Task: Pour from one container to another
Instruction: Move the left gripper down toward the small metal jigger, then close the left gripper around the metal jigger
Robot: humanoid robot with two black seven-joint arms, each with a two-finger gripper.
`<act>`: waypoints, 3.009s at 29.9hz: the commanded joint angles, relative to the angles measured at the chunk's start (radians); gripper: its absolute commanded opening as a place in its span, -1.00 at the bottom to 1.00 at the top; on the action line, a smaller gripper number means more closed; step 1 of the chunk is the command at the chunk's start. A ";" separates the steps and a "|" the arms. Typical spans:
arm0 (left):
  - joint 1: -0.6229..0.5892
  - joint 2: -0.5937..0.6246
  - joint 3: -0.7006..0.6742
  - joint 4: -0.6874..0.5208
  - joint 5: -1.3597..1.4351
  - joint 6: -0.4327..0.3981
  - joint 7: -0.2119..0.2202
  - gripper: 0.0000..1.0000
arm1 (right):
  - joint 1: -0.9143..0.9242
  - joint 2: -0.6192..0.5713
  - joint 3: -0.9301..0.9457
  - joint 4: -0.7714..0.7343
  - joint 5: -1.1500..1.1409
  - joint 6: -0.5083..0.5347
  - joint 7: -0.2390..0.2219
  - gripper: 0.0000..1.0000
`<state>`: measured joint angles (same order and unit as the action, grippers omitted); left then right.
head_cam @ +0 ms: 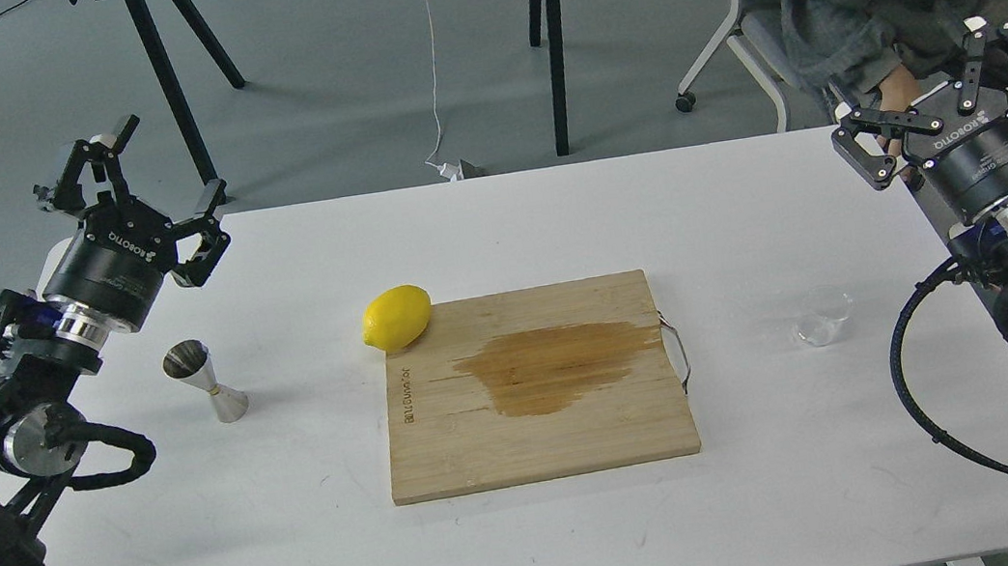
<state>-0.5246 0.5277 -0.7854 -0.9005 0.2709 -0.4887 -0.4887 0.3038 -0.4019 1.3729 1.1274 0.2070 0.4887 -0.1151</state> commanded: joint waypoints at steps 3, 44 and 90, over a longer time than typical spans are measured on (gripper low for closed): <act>-0.001 0.006 -0.002 -0.003 0.001 0.000 0.000 1.00 | 0.000 -0.002 0.003 0.002 0.000 0.000 0.000 0.99; -0.032 0.302 0.166 -0.248 1.105 0.617 0.000 1.00 | -0.003 0.032 0.009 0.006 0.000 0.000 0.000 0.99; 0.339 0.201 0.224 -0.115 1.271 0.960 0.000 1.00 | -0.003 0.032 -0.002 0.005 0.000 0.000 0.000 0.99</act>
<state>-0.1886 0.7380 -0.5651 -1.0198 1.5416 0.4689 -0.4886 0.3008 -0.3697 1.3715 1.1323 0.2070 0.4887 -0.1145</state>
